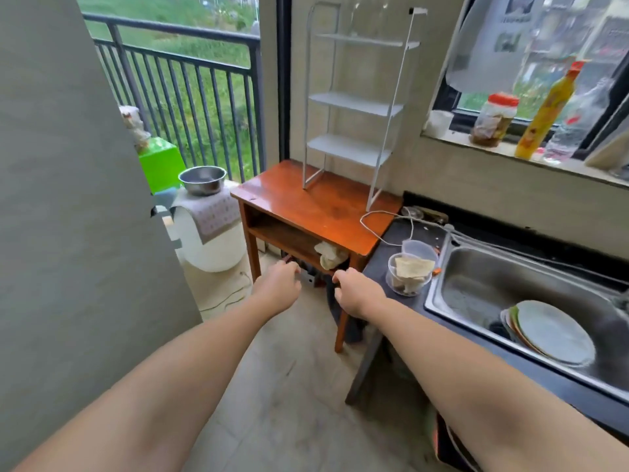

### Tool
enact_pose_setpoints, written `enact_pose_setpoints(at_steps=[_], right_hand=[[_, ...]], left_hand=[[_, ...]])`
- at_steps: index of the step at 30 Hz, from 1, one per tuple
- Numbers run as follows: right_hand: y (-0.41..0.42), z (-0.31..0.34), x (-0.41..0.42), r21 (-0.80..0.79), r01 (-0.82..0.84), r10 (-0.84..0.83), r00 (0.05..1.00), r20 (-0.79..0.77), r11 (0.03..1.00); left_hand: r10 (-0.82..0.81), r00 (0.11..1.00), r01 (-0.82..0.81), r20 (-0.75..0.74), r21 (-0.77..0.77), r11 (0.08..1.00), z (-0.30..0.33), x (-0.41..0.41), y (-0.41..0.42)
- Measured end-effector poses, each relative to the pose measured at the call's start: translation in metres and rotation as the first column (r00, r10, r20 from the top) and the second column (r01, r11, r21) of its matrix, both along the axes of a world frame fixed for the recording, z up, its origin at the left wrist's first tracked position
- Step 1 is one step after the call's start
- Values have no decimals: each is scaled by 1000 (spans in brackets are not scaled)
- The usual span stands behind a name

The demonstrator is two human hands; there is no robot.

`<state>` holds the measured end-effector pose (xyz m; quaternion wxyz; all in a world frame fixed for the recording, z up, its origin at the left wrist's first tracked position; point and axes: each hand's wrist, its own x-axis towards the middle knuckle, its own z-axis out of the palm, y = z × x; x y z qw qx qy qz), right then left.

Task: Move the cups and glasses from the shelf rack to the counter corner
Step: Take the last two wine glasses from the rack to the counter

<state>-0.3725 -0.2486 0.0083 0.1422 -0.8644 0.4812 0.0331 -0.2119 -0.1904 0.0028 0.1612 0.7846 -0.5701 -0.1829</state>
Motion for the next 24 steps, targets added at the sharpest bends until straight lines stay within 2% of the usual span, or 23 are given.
enact_pose_setpoints(at_steps=[6,12,16,24], right_hand=[[-113,37,70,-94,44,-38,997,63,995],[-220,98,147,-215,198,-153,966,207,956],[-284,145,182,-250,302,-229,932,282,920],[-385,247,198,-374,431,-294,881,371,821]], left_hand=[[-34,998,40,54,-107,994,40,68,-111],[-147,975,183,164,-228,956,107,142,-225],[-220,964,255,151,-283,925,166,182,-301],[-366,922,385,127,-420,822,243,182,-413]])
